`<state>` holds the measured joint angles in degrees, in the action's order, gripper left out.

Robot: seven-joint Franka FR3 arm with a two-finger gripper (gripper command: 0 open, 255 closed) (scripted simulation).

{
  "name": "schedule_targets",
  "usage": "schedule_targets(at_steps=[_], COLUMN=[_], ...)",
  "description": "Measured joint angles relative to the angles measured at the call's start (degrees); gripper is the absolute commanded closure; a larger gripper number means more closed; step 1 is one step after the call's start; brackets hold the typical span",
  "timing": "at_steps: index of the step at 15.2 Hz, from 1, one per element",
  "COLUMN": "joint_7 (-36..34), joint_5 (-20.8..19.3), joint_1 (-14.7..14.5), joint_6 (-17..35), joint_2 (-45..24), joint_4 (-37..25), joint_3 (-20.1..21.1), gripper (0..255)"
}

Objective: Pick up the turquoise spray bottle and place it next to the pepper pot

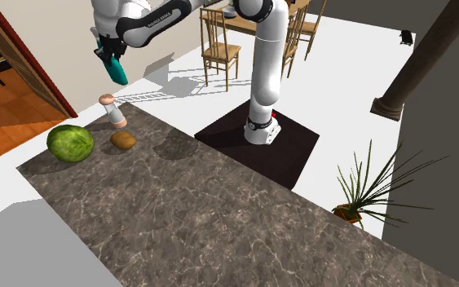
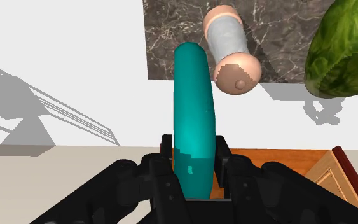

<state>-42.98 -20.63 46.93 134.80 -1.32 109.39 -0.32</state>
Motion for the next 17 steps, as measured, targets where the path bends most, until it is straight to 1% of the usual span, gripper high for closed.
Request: schedule_targets(at_steps=[8,17], joint_7=[-2.8,-6.1], joint_5=[-2.2,-5.1], joint_1=[0.1,0.3], joint_6=[5.7,11.6], joint_2=[-1.4,-4.1], joint_4=[4.6,8.1], joint_3=[-0.2,-0.8], gripper=[255,255])
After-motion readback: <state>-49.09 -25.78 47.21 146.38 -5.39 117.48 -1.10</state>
